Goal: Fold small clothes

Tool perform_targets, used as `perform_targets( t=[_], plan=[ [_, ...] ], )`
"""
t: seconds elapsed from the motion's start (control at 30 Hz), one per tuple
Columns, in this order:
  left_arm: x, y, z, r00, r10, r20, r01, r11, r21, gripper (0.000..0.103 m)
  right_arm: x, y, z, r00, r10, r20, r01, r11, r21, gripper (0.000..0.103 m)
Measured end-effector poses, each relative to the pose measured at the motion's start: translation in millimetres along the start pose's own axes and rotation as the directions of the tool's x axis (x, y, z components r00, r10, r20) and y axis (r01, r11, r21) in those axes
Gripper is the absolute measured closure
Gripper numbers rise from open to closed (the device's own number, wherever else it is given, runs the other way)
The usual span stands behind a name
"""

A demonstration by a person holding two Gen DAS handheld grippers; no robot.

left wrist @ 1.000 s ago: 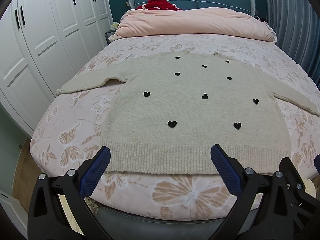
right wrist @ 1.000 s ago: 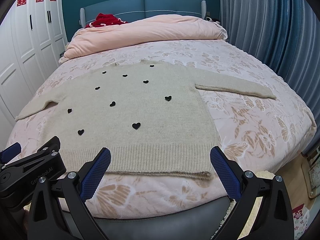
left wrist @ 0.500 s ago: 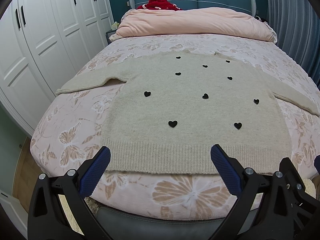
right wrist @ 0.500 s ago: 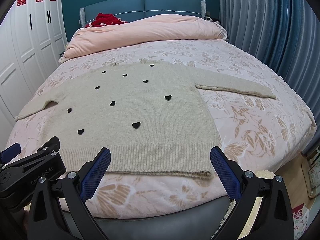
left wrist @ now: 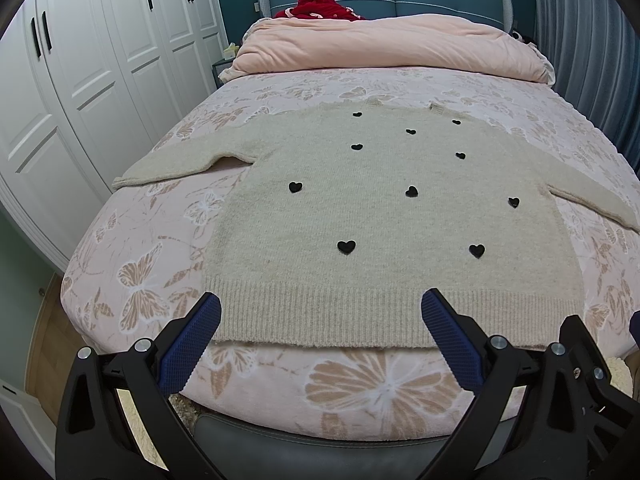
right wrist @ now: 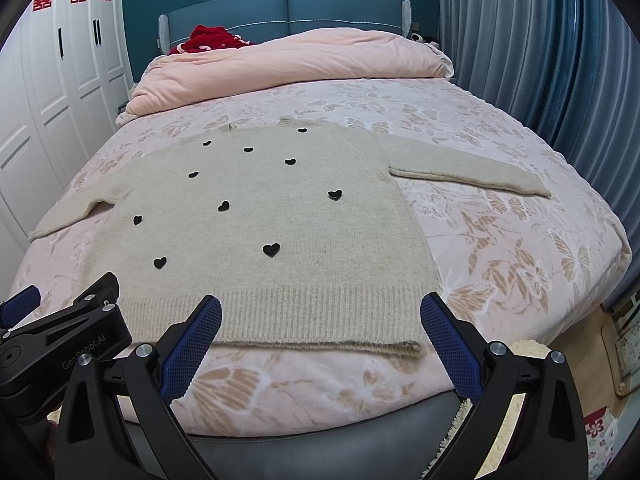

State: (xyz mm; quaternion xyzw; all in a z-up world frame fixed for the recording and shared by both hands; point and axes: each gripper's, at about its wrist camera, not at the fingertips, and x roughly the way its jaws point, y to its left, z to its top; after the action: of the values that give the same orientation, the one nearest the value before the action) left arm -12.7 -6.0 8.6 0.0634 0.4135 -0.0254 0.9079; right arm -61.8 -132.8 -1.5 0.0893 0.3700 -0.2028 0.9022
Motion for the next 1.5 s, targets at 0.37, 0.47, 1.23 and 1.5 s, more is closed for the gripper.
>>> perform_targets(
  t=[0.37,0.47,1.23,1.5],
  plan=[
    [-0.1,0.0,-0.3,1.0,0.001,0.0,-0.001,1.0,0.001,0.005,0.4,0.4,0.2,1.0,-0.001,-0.002,0.001,1.0,-0.001,0.005],
    [-0.3,0.1,-0.5,1.0,0.001,0.0,-0.001,1.0,0.0,0.005,0.6,0.8,0.5,1.0,-0.001,-0.002,0.001,1.0,-0.001,0.005],
    [63.7,41.5,39.7,0.997,-0.072,-0.04,0.066,0.987,-0.149,0.005,185.9,-337.5,116.2,0.995,-0.043,-0.084,0.085,0.803,0.59,0.005],
    [95.1,19.2,53.2,0.993,-0.077,-0.086,0.06,0.981,-0.185,0.005,263.6,-437.8,119.5,0.986,-0.063,-0.154,0.16,0.618,0.77,0.021]
  ],
)
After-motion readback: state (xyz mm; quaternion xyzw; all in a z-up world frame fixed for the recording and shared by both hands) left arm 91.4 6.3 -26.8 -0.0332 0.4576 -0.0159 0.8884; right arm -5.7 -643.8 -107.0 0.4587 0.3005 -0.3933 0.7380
